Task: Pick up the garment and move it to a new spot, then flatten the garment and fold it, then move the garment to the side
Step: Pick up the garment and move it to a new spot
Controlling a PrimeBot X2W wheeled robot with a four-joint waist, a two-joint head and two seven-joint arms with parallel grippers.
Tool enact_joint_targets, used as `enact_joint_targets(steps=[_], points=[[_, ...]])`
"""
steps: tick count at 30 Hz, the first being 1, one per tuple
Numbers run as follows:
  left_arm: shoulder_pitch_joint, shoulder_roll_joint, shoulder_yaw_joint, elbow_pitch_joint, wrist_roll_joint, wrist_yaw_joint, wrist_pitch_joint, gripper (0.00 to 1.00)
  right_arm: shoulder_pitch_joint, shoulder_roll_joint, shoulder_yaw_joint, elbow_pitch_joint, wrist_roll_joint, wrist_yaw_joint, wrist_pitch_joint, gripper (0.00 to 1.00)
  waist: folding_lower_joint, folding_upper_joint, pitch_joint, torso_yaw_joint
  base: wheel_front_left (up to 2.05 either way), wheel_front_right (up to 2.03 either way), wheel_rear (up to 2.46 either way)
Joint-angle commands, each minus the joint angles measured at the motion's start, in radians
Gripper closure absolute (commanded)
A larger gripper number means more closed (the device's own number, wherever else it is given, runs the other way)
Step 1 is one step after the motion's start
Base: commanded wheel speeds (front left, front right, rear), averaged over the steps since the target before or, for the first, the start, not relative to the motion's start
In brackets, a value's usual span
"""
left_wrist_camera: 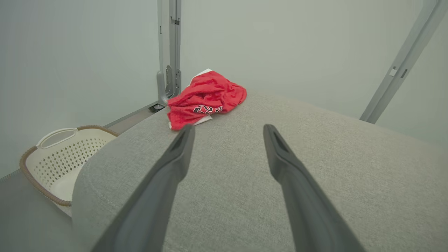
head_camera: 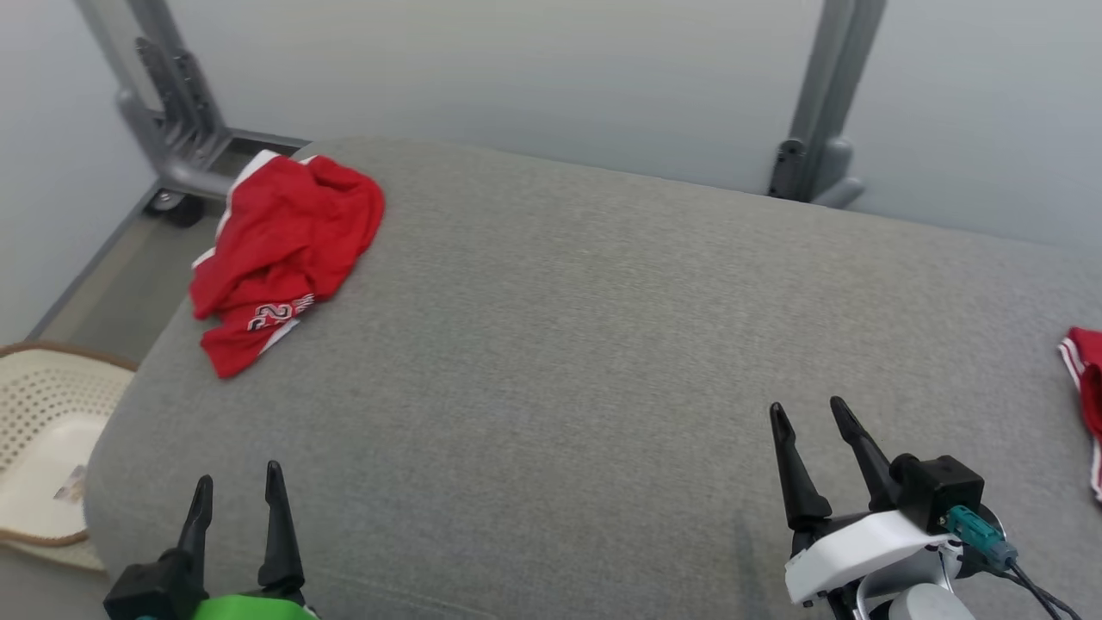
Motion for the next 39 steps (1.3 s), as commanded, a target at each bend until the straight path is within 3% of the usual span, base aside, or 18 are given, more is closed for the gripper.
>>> enact_joint_targets(steps=[1, 12, 20, 25, 32, 39], points=[[0.021, 0.008, 0.011, -0.007, -0.001, 0.004, -0.001, 0.0, 0.012, -0.001, 0.011, 0.0, 0.007, -0.001, -0.004, 0.0, 0.0, 0.0071, -0.028, 0.175, 0.0, 0.0, 0.0], [0.084, -0.003, 0.051, -0.098, -0.03, 0.035, -0.001, 0.0, -0.084, -0.003, 0.093, 0.053, 0.008, -0.002, -0.004, 0.0, 0.0, 0.0071, 0.019, 0.209, 0.0, 0.0, 0.0], [0.067, -0.004, 0.052, -0.104, -0.034, 0.037, -0.001, 0.0, -0.073, -0.003, 0.073, 0.048, 0.001, -0.002, -0.004, 0.0, 0.0, 0.0071, 0.028, 0.206, 0.0, 0.0, 0.0], [-0.003, 0.023, 0.048, -0.095, -0.015, 0.017, 0.0, 0.0, -0.061, -0.003, 0.035, 0.019, -0.024, -0.001, -0.004, 0.0, 0.0, 0.0071, 0.058, 0.204, 0.0, 0.0, 0.0], [-0.227, 0.127, 0.033, -0.082, 0.0, -0.025, 0.068, 0.0, -0.088, -0.003, -0.026, -0.045, -0.096, -0.001, 0.009, 0.0, 0.0, 0.0071, 0.173, 0.17, 0.0, 0.0, 0.0], [-0.522, 0.259, 0.028, 0.042, -0.035, -0.067, 0.175, 0.0, -0.153, -0.003, -0.034, -0.136, -0.167, -0.002, 0.065, 0.0, 0.0, 0.0071, 0.331, 0.066, 0.0, 0.0, 0.0]])
